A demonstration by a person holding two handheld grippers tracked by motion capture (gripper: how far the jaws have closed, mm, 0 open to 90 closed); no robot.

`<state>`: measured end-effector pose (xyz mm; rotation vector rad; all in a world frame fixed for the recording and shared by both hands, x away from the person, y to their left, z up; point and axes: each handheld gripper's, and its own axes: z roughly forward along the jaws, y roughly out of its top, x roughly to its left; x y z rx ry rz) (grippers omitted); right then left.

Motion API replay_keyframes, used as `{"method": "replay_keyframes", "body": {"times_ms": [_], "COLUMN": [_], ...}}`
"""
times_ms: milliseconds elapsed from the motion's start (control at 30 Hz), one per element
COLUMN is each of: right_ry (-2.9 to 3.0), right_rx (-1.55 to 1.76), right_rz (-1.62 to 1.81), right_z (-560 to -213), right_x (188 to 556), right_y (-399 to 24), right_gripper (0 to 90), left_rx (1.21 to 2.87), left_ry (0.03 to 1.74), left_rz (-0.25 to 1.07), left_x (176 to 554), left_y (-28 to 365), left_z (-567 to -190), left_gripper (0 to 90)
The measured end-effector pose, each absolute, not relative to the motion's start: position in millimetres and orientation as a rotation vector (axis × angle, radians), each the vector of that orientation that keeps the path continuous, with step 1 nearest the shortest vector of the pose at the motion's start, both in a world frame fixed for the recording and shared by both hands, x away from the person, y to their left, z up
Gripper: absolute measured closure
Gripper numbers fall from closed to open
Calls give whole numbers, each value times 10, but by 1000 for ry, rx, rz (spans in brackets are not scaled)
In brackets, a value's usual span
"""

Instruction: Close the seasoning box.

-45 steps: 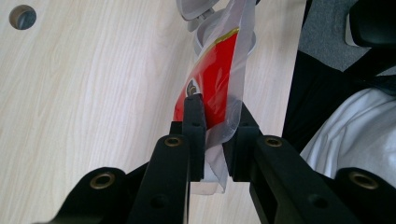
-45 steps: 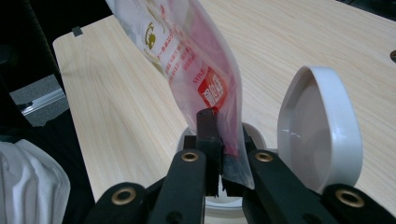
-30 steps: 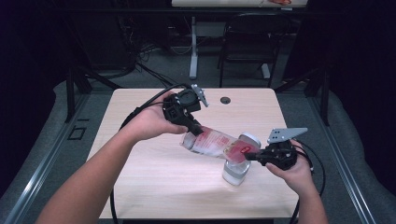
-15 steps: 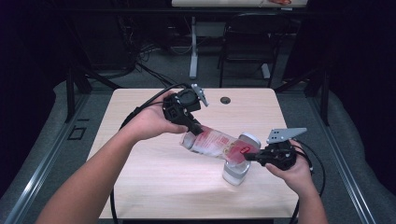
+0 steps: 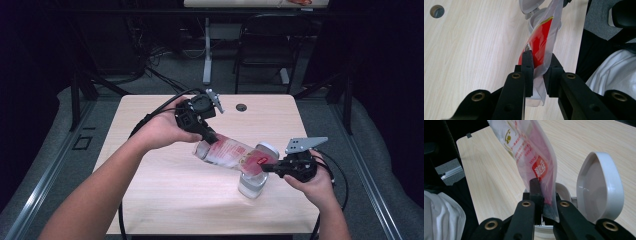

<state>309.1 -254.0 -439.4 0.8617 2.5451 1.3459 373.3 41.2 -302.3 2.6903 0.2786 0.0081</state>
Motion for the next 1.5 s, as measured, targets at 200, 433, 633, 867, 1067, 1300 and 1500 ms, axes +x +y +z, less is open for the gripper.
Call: {"method": "replay_keyframes", "body": {"times_ms": [200, 433, 633, 867, 1067, 1300, 1500], "right_ry": [2543, 2542, 2538, 2536, 2536, 2535, 2534], "right_rx": [864, 866, 874, 874, 875, 874, 875], "right_rz": [1348, 1350, 1354, 1354, 1354, 1353, 1355], "right_z": [-4398, -4401, -4409, -4410, -4410, -4411, -4412], "right_x": [3095, 3098, 3102, 3103, 3103, 3103, 3106], "right_y": [-2542, -2546, -2554, -2554, -2554, -2554, -2555], "right_gripper": [892, 892, 892, 892, 893, 892, 892], "left_rx": [2691, 2689, 2690, 2690, 2684, 2690, 2689], "left_ry": [277, 278, 277, 274, 281, 277, 277], "left_rz": [9, 8, 11, 12, 11, 8, 7], "left_x": [3735, 3739, 3737, 3749, 3749, 3758, 3759], "left_y": [409, 404, 389, 390, 389, 388, 388], "left_z": [-3022, -3020, -3012, -3013, -3017, -3012, -3012], "left_gripper": [801, 801, 800, 800, 800, 800, 799]}}
